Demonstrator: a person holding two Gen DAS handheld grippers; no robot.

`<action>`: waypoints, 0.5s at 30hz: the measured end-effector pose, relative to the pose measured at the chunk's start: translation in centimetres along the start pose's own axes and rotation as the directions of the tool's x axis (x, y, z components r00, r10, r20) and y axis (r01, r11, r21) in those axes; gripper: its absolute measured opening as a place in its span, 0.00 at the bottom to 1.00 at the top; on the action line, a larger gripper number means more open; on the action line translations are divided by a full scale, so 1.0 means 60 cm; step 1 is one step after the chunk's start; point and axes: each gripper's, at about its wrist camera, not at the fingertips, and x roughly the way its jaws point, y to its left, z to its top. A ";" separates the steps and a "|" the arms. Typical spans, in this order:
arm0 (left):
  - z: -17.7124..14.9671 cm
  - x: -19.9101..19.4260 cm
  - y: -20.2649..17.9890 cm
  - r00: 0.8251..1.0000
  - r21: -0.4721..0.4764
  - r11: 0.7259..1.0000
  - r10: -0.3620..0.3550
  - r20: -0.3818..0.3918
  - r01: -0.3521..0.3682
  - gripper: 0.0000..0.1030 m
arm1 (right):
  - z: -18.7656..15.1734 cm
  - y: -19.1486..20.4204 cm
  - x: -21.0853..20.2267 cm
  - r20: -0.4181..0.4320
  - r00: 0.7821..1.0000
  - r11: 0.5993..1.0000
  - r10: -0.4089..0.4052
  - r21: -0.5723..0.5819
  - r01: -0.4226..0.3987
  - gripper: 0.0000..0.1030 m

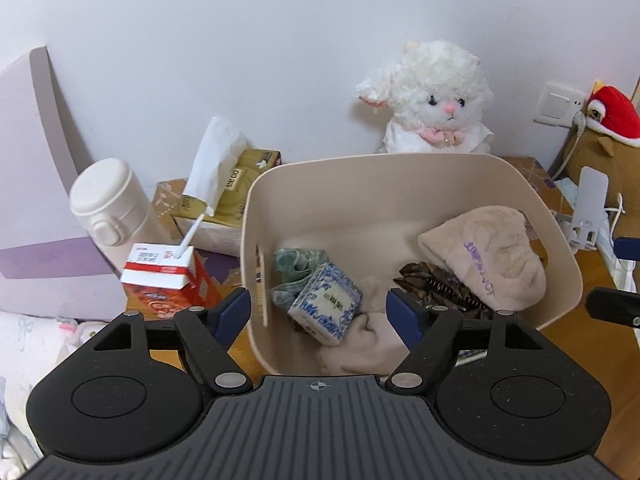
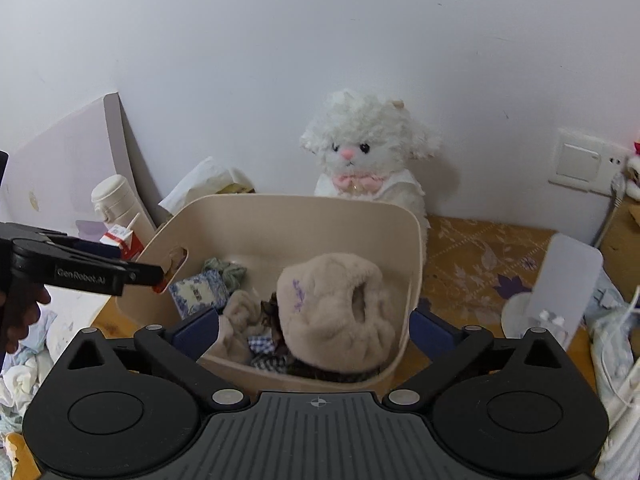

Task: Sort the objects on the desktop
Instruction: 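Move both tools back down toward the items on the table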

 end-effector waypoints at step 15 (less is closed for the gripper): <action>-0.070 -0.021 0.003 0.997 -0.007 1.000 -0.015 -0.073 0.015 0.74 | -0.073 -0.014 -0.047 -0.064 0.997 0.998 -0.051 0.043 0.054 1.00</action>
